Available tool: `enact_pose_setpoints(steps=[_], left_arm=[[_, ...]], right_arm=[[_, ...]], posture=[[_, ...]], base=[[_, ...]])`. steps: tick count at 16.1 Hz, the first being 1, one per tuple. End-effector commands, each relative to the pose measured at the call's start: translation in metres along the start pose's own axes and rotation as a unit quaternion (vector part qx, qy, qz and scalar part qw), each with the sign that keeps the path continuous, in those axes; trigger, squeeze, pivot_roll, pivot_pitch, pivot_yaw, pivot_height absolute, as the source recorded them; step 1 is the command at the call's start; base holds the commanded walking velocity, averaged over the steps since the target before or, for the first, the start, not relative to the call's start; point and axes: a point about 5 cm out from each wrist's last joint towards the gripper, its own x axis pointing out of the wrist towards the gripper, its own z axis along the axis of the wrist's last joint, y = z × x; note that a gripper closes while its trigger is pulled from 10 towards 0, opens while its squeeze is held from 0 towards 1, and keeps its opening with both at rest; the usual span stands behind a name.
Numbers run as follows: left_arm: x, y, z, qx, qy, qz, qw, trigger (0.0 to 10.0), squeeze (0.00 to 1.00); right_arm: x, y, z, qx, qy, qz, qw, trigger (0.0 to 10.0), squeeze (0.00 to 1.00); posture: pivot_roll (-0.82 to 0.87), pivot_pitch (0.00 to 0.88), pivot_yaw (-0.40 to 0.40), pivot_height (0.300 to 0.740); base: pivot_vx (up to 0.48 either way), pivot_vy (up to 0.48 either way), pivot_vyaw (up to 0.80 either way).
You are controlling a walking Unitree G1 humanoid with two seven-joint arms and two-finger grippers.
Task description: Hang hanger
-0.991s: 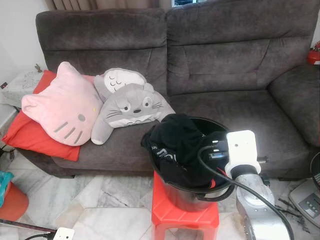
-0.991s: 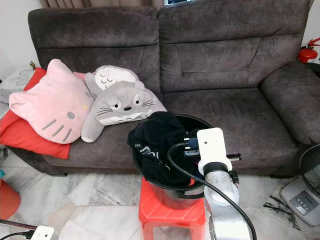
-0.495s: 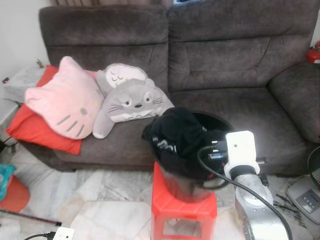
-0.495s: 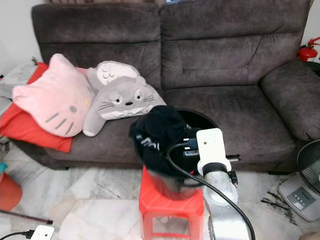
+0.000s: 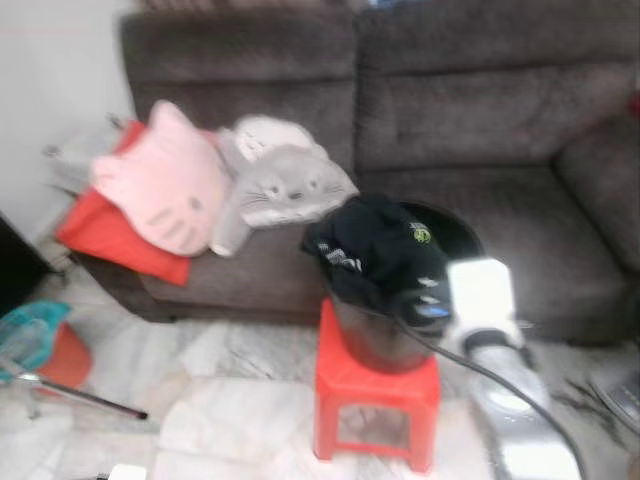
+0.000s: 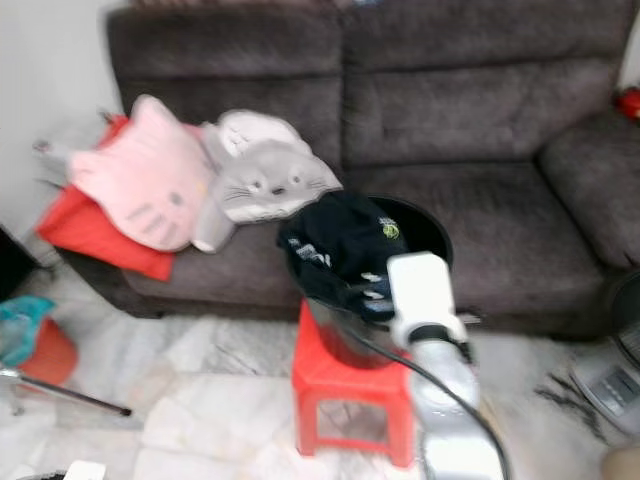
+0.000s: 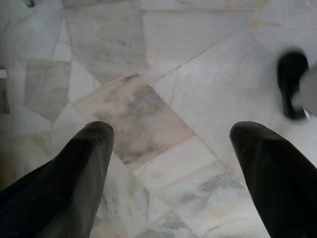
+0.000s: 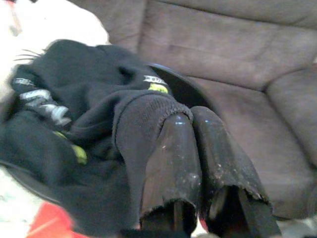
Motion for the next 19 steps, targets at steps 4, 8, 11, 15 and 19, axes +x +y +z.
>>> enact_pose_setpoints(steps=[4, 8, 11, 15, 19], left_arm=[[0.001, 0.001, 0.009, 0.001, -0.013, 0.004, 1.0, 10.0, 0.0], [0.002, -0.007, 0.01, 0.004, -0.013, -0.003, 1.0, 10.0, 0.0], [0.002, -0.009, 0.009, 0.005, -0.011, -0.005, 1.0, 10.0, 0.0], [0.0, 0.006, 0.003, 0.005, -0.007, 0.002, 1.0, 10.0, 0.0], [0.0, 0.006, 0.006, 0.008, -0.008, 0.002, 1.0, 10.0, 0.0]], right_arm=[[-0.003, -0.016, -0.003, 0.004, 0.02, -0.069, 0.997, 10.0, 0.0], [-0.023, -0.061, -0.03, -0.028, 0.091, -0.191, 0.977, 10.0, 0.0], [-0.034, -0.068, -0.044, -0.024, 0.132, -0.213, 0.968, 10.0, 0.0], [-0.037, -0.054, -0.076, -0.026, 0.194, -0.171, 0.966, 10.0, 0.0], [-0.033, -0.054, -0.084, -0.02, 0.204, -0.159, 0.966, 10.0, 0.0]], posture=[[-0.21, 0.0, 0.096, 0.732], [-0.22, 0.0, 0.096, 0.732], [-0.23, 0.0, 0.098, 0.732], [-0.22, 0.0, 0.093, 0.732], [-0.22, 0.0, 0.093, 0.732]], base=[[0.0, 0.0, 0.0], [0.0, 0.0, 0.0], [0.0, 0.0, 0.0], [0.0, 0.0, 0.0], [0.0, 0.0, 0.0]])
